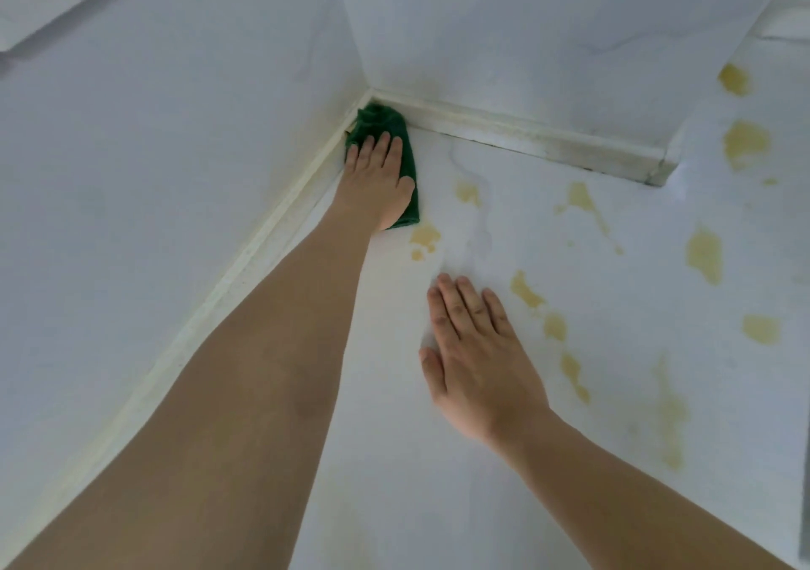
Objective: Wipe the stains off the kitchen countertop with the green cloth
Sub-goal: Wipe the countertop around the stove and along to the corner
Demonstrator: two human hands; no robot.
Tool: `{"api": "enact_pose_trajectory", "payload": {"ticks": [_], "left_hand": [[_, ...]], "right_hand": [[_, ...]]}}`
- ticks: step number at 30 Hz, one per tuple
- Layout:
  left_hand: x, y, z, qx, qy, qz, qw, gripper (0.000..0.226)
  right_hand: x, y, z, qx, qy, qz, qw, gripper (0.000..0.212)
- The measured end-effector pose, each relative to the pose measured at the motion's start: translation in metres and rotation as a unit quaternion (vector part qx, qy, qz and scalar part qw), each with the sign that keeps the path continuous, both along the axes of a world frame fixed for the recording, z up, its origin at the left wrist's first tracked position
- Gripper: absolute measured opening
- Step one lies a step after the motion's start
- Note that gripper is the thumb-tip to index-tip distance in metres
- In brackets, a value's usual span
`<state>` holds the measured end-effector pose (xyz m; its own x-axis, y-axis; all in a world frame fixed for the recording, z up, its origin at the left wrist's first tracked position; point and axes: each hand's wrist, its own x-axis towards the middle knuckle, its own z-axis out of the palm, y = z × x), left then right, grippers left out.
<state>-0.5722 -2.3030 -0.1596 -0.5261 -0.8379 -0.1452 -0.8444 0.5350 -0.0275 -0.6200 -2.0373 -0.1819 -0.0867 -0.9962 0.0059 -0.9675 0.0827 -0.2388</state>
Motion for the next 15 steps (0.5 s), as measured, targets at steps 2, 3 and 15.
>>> {"api": "enact_pose_trajectory", "payload": {"ticks": [2,3,15], "left_hand": [[0.009,0.009,0.001,0.0,0.013,-0.022,1.0,0.064],[0.015,0.014,0.0,0.001,0.017,-0.036,0.999,0.063],[0.16,0.147,0.006,0.051,-0.029,-0.183,0.981,0.068]], "right_hand": [[0.0,0.0,0.001,0.002,0.004,0.003,1.0,0.067],[0.0,0.0,0.002,0.002,0.006,0.003,1.0,0.066],[-0.003,0.002,0.009,0.042,0.001,0.027,0.999,0.071]]}}
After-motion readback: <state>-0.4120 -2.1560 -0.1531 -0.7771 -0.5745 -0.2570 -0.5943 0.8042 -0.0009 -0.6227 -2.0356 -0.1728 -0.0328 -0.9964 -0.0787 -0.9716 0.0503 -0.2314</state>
